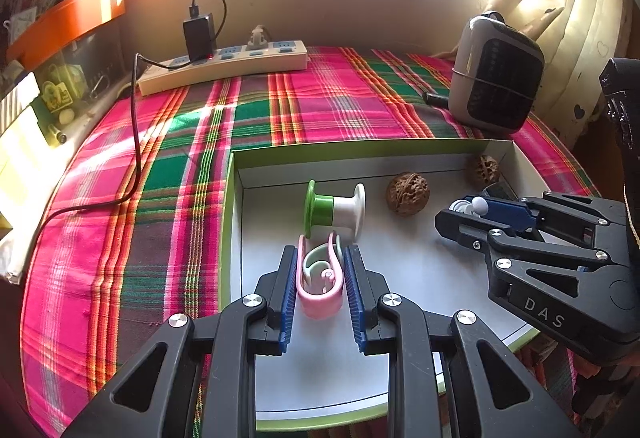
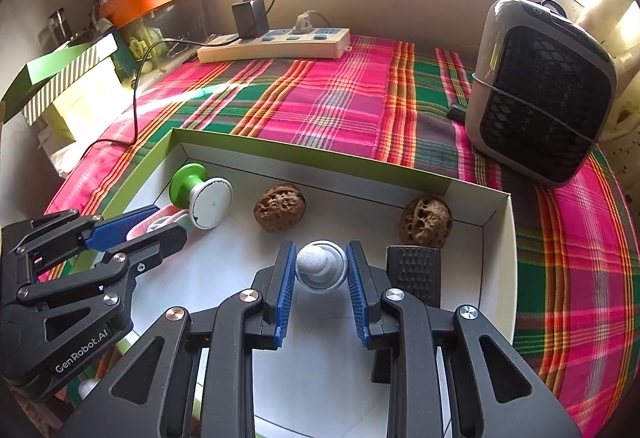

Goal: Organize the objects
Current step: 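Lift and carry the white knob and pink clip with both tools over the lid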

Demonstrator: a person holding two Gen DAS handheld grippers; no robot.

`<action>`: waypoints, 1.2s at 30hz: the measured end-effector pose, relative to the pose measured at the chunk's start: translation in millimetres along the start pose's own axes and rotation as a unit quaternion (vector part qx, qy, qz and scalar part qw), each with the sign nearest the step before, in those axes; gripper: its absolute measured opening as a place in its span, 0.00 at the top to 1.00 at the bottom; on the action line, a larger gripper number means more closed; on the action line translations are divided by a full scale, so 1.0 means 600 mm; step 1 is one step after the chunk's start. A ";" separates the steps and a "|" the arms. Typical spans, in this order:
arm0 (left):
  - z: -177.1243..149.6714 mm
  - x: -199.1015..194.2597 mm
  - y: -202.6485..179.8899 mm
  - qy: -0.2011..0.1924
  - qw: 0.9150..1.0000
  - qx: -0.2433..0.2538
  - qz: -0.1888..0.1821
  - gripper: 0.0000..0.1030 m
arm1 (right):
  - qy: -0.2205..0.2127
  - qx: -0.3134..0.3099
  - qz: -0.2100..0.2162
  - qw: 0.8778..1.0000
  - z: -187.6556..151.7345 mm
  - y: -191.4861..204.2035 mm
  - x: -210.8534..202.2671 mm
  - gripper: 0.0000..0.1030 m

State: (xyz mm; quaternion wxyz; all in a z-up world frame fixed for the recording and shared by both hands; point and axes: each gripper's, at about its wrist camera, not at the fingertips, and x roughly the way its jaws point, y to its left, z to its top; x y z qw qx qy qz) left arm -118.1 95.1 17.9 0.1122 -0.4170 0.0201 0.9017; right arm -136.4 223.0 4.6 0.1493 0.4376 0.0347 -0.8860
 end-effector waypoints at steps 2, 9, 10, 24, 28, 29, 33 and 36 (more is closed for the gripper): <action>0.000 0.000 0.000 0.000 1.000 0.000 0.000 0.79 | 0.001 0.001 0.000 1.000 0.000 0.000 0.003 0.74; -0.001 0.000 -0.001 0.000 1.000 0.002 0.004 0.79 | -0.001 0.000 -0.004 1.000 0.000 0.000 0.004 0.74; -0.001 0.001 -0.002 0.001 1.000 0.003 0.004 0.79 | -0.002 0.001 -0.004 1.000 0.000 0.000 0.004 0.74; -0.002 0.002 -0.003 0.001 1.000 0.005 0.008 0.79 | -0.007 0.006 -0.004 1.000 0.000 -0.004 0.004 0.74; -0.002 0.003 -0.004 0.001 1.000 0.005 0.008 0.79 | -0.006 0.007 -0.004 1.000 0.000 -0.004 0.004 0.74; -0.002 0.003 -0.003 0.001 1.000 0.005 0.007 0.79 | -0.007 0.007 -0.004 1.000 0.000 -0.004 0.003 0.74; -0.002 0.003 -0.005 0.001 1.000 0.005 0.008 0.79 | -0.007 0.007 -0.003 1.000 0.000 -0.003 0.004 0.72; -0.002 0.002 -0.006 0.001 1.000 0.005 0.007 0.79 | -0.007 0.007 -0.003 1.000 0.000 -0.003 0.004 0.71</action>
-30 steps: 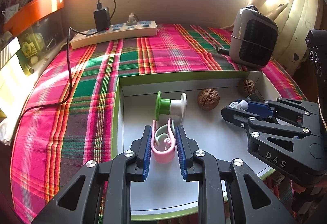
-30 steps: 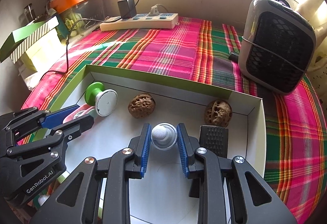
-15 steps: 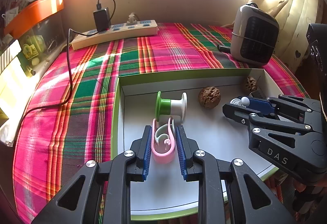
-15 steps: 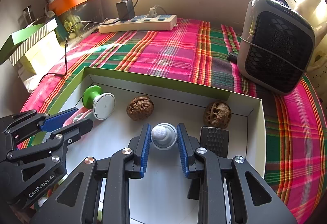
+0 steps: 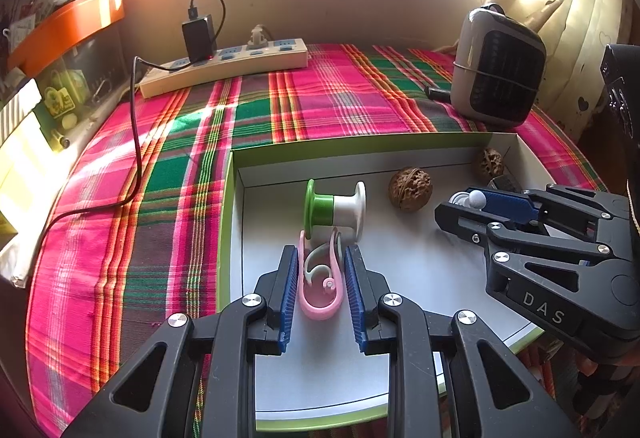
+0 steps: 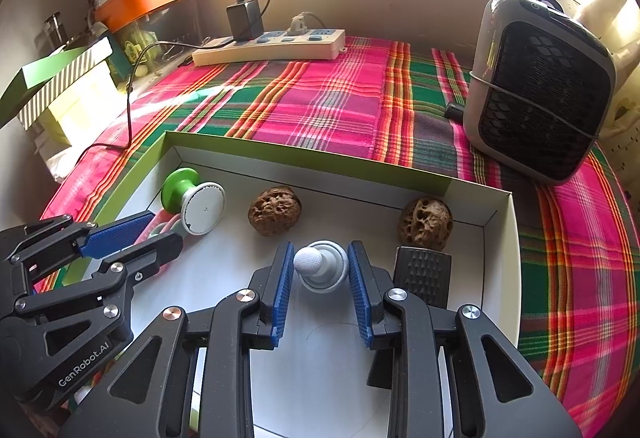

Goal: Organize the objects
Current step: 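Lift and carry the white knob and pink clip with both tools over the lid, then lower and open both tools, releasing the knob and pink clip into the lid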

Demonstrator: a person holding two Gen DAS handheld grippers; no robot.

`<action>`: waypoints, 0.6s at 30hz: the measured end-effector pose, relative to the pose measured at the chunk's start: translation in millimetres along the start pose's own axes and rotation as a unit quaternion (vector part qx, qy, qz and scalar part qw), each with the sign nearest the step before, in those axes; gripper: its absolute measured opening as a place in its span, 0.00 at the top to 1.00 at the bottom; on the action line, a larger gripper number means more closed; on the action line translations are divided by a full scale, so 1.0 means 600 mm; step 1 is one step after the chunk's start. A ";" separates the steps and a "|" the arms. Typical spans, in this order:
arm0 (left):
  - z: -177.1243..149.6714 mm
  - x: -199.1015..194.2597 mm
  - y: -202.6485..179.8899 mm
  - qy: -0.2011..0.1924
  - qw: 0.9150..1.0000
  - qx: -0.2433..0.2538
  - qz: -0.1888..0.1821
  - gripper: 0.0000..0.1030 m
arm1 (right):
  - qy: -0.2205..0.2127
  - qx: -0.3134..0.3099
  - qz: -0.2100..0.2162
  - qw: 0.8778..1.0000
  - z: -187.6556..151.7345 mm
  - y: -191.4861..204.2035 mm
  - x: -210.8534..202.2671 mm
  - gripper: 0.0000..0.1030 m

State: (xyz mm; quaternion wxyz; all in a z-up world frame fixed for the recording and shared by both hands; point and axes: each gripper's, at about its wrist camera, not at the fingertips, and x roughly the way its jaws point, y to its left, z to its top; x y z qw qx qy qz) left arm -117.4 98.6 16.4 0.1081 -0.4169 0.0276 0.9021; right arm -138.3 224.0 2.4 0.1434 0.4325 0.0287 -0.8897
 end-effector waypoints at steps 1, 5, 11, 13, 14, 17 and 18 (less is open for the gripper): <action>0.000 0.000 0.000 0.000 1.000 0.000 0.000 0.78 | 0.000 0.000 0.000 1.000 0.000 0.000 0.000 0.71; -0.001 0.000 0.000 0.000 1.000 0.002 -0.001 0.77 | 0.000 0.000 0.003 1.000 -0.001 0.000 -0.001 0.63; 0.000 -0.001 0.003 -0.001 1.000 0.004 0.000 0.75 | 0.000 -0.001 0.001 1.000 -0.002 0.001 -0.003 0.62; 0.000 -0.002 0.002 -0.001 1.000 0.004 0.000 0.73 | -0.001 0.000 0.001 1.000 -0.002 0.000 -0.005 0.62; -0.001 -0.004 0.003 -0.001 1.000 0.003 0.001 0.71 | -0.002 0.000 0.001 1.000 -0.002 0.000 -0.005 0.62; -0.001 -0.006 0.004 0.000 1.000 -0.003 -0.003 0.70 | -0.005 0.001 0.000 1.000 -0.002 0.000 -0.009 0.61; -0.001 -0.006 0.005 0.001 1.000 -0.004 -0.003 0.70 | -0.006 0.001 0.000 1.000 -0.003 0.000 -0.012 0.61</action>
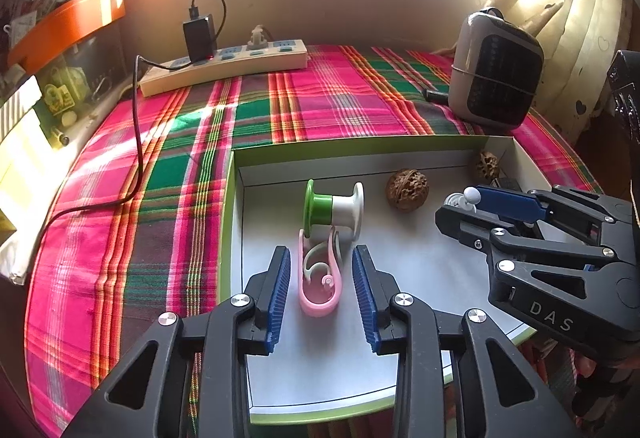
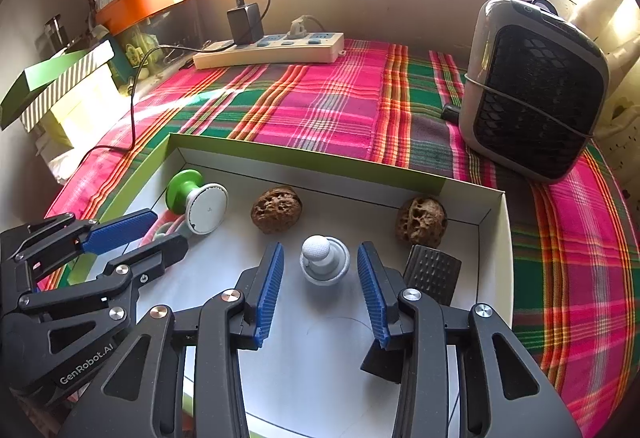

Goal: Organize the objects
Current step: 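Lower and open both tools, releasing the knob and pink clip into the lid, then withdraw both open tools from the lid toward the white tape roll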

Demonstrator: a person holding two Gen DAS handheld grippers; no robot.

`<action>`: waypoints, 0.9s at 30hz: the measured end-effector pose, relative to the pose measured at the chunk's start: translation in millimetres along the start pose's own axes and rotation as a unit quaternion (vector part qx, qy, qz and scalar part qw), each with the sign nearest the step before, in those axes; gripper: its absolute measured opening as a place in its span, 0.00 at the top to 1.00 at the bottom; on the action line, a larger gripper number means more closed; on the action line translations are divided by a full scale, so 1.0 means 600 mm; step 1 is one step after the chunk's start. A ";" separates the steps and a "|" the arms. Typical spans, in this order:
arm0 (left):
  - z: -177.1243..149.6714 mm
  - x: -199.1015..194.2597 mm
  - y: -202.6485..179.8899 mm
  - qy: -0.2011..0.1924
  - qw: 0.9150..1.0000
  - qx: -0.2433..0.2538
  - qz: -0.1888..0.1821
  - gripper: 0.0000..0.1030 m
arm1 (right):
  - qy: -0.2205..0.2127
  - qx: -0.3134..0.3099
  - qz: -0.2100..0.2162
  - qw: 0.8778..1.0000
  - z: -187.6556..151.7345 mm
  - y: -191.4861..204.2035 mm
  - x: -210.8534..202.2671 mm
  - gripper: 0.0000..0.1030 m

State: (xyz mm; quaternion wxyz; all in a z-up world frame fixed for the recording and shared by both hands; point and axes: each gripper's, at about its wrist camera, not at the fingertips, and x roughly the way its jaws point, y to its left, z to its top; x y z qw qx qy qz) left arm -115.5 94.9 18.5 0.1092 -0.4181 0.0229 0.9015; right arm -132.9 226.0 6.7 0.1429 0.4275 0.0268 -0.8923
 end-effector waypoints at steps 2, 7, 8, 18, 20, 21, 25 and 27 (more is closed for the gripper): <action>-0.002 -0.003 0.001 0.000 1.000 0.002 0.003 0.68 | -0.002 0.000 -0.001 1.000 -0.001 0.002 -0.004 0.61; -0.008 -0.016 0.003 -0.005 1.000 -0.002 0.010 0.66 | -0.009 0.000 -0.003 1.000 -0.003 0.007 -0.019 0.61; -0.008 -0.018 0.001 -0.006 1.000 -0.003 0.012 0.66 | -0.010 0.001 -0.004 1.000 -0.004 0.008 -0.022 0.61; -0.019 -0.059 0.000 -0.023 1.000 -0.006 0.016 0.65 | -0.030 0.013 -0.010 0.999 -0.016 0.014 -0.062 0.57; -0.023 -0.068 0.000 -0.027 1.000 -0.006 0.015 0.65 | -0.034 0.015 -0.011 0.999 -0.021 0.014 -0.071 0.57; -0.025 -0.072 0.000 -0.028 1.000 -0.007 0.013 0.65 | -0.037 0.017 -0.012 0.999 -0.024 0.014 -0.077 0.56; -0.036 -0.089 0.003 -0.032 0.999 -0.012 0.012 0.65 | -0.044 0.031 -0.012 0.998 -0.035 0.012 -0.095 0.56; -0.042 -0.098 0.003 -0.036 0.999 -0.014 0.010 0.65 | -0.046 0.033 -0.015 0.998 -0.042 0.011 -0.103 0.56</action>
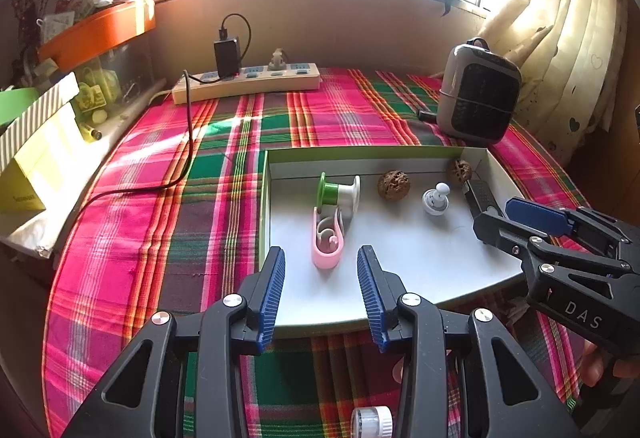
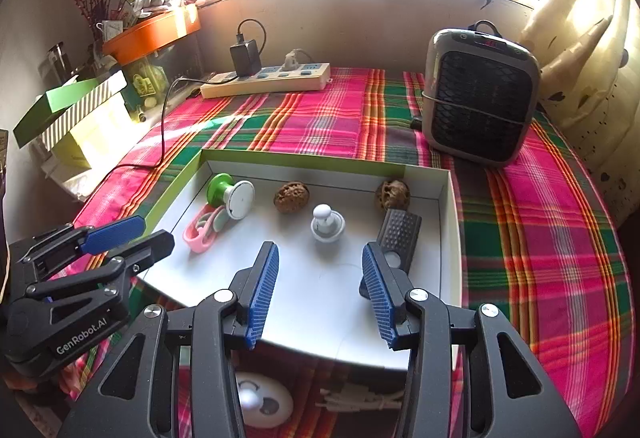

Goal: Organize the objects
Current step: 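Withdraw both open tools from the lid toward the white tape roll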

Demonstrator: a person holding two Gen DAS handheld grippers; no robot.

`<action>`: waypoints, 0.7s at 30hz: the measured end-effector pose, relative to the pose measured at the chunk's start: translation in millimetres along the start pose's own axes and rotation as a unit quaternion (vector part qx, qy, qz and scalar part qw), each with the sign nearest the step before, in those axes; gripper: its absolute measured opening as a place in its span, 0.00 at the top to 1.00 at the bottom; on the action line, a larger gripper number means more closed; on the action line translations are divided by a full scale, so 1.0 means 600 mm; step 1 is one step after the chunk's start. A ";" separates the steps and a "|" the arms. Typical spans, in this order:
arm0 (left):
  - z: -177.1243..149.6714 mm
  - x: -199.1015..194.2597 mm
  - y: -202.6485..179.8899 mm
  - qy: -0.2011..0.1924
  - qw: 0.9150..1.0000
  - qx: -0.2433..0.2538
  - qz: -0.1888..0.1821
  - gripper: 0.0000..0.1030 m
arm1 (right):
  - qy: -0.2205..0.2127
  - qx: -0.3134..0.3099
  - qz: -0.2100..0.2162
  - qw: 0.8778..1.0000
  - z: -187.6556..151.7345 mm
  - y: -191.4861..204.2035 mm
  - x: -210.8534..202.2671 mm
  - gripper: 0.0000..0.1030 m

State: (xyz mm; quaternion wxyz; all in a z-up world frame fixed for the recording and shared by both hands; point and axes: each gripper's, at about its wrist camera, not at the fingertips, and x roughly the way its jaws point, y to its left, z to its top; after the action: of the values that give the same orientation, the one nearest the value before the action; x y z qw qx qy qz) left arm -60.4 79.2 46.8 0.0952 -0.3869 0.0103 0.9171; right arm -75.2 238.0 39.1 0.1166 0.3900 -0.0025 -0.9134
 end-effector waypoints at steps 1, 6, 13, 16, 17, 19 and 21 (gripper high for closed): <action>-0.003 -0.004 0.000 -0.002 1.000 0.000 -0.001 0.65 | 0.000 -0.001 -0.003 1.000 -0.003 0.001 -0.003 0.56; -0.019 -0.021 0.005 -0.004 1.000 -0.007 -0.006 0.65 | -0.002 0.005 -0.008 1.000 -0.020 -0.001 -0.021 0.56; -0.052 -0.044 0.011 -0.001 1.000 -0.013 -0.022 0.63 | -0.014 0.004 -0.019 1.000 -0.043 0.004 -0.050 0.56; -0.061 -0.049 0.015 0.003 1.000 -0.018 -0.021 0.63 | -0.017 0.010 -0.018 1.000 -0.055 0.003 -0.061 0.55; -0.063 -0.050 0.017 0.004 0.999 -0.021 -0.023 0.63 | -0.017 0.009 -0.019 1.000 -0.058 0.004 -0.063 0.54; -0.068 -0.053 0.016 0.005 0.999 -0.022 -0.026 0.62 | -0.020 0.006 -0.026 0.999 -0.064 0.006 -0.069 0.54; -0.074 -0.056 0.016 0.006 0.999 -0.022 -0.029 0.62 | -0.020 0.006 -0.027 0.999 -0.069 0.008 -0.073 0.54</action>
State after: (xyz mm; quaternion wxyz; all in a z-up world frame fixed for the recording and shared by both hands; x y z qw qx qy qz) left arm -7.7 60.2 39.2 0.1135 -0.3946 -0.0205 0.9116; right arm -15.3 246.5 41.7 0.0896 0.3719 -0.0003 -0.9239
